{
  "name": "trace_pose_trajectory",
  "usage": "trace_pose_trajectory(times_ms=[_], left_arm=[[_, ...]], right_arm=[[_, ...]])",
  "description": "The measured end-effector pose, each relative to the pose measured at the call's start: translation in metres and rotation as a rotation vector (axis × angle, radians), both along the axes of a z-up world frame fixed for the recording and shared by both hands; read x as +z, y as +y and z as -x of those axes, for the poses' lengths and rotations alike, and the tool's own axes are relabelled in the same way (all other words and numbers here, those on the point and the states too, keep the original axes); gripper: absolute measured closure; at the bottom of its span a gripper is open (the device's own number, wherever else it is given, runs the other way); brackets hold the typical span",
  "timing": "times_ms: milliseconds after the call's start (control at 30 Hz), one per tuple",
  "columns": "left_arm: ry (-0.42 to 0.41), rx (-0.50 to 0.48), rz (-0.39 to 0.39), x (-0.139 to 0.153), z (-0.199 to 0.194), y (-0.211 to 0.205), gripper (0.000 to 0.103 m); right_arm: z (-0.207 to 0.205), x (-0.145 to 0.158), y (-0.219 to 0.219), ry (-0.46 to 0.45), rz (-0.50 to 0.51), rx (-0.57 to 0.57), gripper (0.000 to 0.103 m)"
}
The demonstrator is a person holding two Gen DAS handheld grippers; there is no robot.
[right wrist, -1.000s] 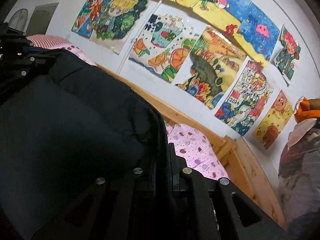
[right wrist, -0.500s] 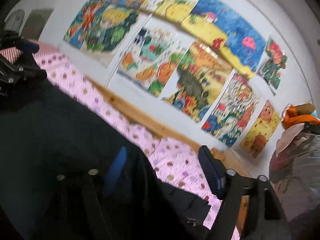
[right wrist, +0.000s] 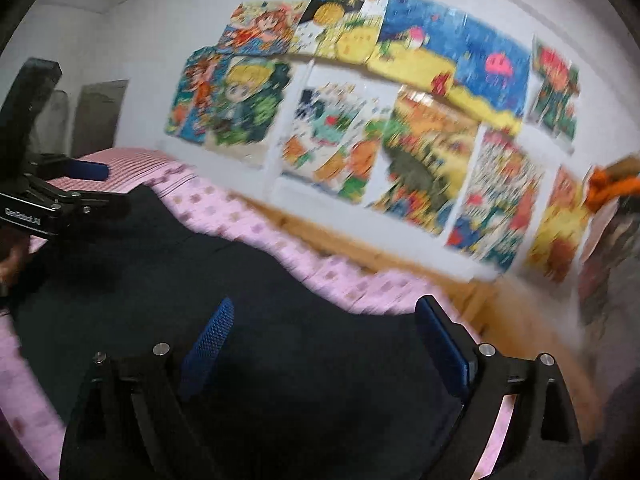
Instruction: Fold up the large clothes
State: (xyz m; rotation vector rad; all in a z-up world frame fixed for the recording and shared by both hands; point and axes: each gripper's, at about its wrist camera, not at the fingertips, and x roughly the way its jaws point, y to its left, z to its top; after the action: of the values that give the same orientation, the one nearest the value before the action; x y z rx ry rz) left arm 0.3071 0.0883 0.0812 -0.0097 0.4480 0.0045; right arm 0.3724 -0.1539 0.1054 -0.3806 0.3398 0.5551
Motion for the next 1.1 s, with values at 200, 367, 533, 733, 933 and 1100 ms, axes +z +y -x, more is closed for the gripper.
trace_pose_trajectory(times_ms=[200,367,533,733,933,1100], left_arm=[[0.098,-0.064,-0.019,-0.028,0.008,-0.016,0.004],[0.172,-0.066,-0.053,-0.049,-0.004,-0.025,0.004],[0.192,-0.038,-0.023,-0.052,-0.025,-0.021,0.001],[0.227,0.031,0.008,-0.059,-0.053,-0.007,0.000],[0.251,0.085,0.012,-0.064,-0.073,0.000,0.000],[0.285,0.138,0.016,-0.068,-0.091,0.005,0.000]], right_arm=[[-0.011,-0.040,-0.014,0.209,0.024,0.016,0.014],[-0.029,-0.066,-0.022,0.362,-0.020,0.023,0.014],[-0.042,-0.074,-0.020,0.367,-0.035,0.015,0.014],[-0.068,-0.075,-0.004,0.389,-0.012,-0.005,0.014],[-0.093,-0.077,0.007,0.390,-0.005,-0.044,0.014],[-0.121,-0.086,0.007,0.454,-0.046,-0.109,0.014]])
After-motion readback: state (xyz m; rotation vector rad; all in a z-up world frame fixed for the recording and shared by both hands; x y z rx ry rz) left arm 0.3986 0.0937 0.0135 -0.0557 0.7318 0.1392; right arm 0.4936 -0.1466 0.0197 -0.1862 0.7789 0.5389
